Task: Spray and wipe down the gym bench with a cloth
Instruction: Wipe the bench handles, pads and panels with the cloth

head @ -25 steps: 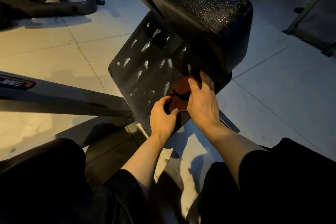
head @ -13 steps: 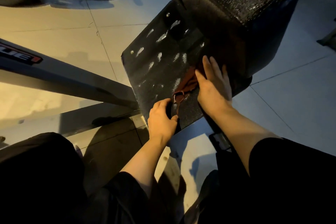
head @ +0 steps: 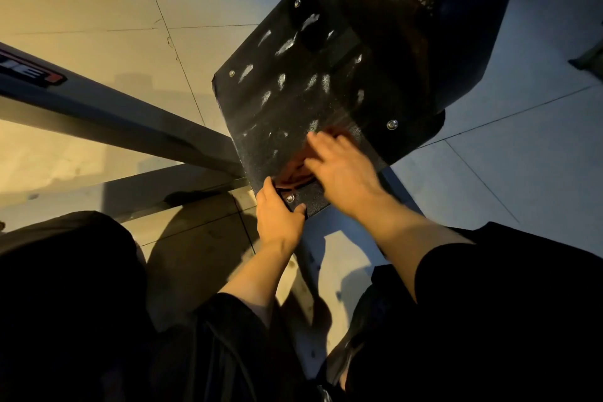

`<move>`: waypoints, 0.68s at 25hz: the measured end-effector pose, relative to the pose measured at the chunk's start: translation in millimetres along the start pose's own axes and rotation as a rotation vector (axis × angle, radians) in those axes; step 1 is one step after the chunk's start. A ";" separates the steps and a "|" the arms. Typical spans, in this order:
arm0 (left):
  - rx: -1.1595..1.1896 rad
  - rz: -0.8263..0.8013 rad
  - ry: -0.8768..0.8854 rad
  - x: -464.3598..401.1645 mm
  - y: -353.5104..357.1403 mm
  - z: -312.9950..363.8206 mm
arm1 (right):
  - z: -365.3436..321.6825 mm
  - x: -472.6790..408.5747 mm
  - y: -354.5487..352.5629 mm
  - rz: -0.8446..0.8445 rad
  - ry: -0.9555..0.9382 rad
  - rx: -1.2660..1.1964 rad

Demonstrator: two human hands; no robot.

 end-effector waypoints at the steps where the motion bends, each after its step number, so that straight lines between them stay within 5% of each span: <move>1: 0.012 0.007 -0.014 0.6 1.9 -0.5 | 19.0 -0.2 -5.9 0.045 0.082 0.005; 6: 0.013 0.006 -0.058 3.5 3.5 -5.0 | 65.6 4.0 -19.4 0.148 0.406 -0.005; 12: 0.007 0.028 -0.010 3.7 3.2 -9.0 | -21.3 -13.3 20.3 -0.087 0.063 0.178; 17: 0.042 0.082 0.034 5.1 2.7 -5.2 | -39.5 -10.4 28.0 -0.110 -0.145 0.133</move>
Point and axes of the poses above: each hand's wrist, its own x-axis away from the middle knuckle, its own y-axis out of the palm, z = x × y, the point moved 6 cm from there along -x, towards the middle knuckle, and after that the axes turned 6 degrees about x, right-handed, at the moved point
